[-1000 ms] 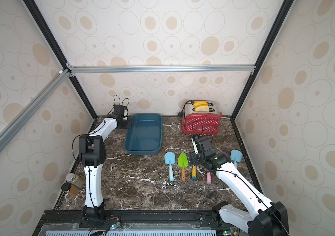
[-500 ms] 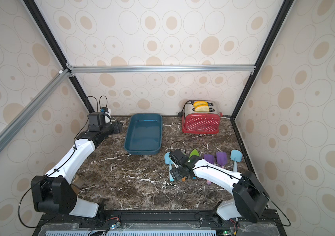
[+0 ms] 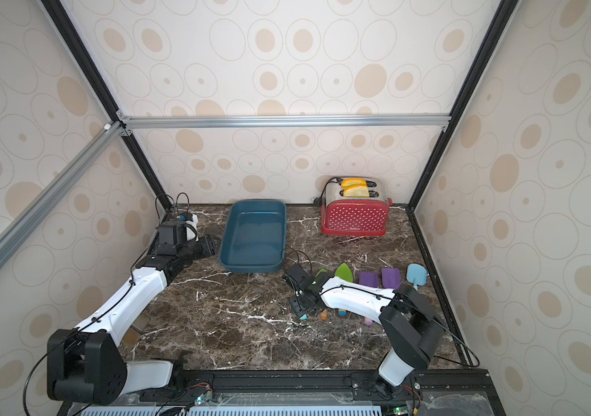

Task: Put the shovel into the storage box
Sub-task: Pick up the shovel from the center of the board.

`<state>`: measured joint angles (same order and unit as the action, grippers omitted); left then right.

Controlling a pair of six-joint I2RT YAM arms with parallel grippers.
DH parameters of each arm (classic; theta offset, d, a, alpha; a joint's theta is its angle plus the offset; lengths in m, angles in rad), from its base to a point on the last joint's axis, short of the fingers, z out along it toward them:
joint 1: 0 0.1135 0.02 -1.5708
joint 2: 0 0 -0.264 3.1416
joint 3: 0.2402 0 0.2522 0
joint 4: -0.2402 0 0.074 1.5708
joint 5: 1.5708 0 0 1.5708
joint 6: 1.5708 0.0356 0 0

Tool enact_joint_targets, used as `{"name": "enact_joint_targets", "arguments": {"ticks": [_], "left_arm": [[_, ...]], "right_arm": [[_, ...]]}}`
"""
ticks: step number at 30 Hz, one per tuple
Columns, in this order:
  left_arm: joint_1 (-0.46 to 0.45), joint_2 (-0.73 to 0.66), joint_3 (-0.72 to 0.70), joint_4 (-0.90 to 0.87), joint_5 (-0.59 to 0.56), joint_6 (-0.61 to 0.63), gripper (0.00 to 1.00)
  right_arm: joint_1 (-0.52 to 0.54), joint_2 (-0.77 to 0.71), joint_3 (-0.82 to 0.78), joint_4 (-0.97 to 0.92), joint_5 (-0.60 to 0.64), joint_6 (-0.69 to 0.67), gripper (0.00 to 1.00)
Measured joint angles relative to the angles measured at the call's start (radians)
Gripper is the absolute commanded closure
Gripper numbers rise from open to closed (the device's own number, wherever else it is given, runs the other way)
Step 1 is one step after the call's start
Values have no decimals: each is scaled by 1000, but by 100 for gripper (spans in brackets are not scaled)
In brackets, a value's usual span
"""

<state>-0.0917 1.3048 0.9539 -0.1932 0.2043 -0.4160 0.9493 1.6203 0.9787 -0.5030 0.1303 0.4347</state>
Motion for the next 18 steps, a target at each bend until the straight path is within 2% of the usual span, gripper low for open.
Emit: {"name": "enact_joint_targets", "arguments": {"ticks": [6,11,18], "left_arm": [[0,-6,-1,6,0,0,33],[0,-12,-4,7,0,0,33],[0,-26,-16,14,3,-5,32]], "right_arm": [[3,44,0,20,0,18,44],[3,48,-2,39,0,31,55],[3,60,-38,71,-1,45,55]]}}
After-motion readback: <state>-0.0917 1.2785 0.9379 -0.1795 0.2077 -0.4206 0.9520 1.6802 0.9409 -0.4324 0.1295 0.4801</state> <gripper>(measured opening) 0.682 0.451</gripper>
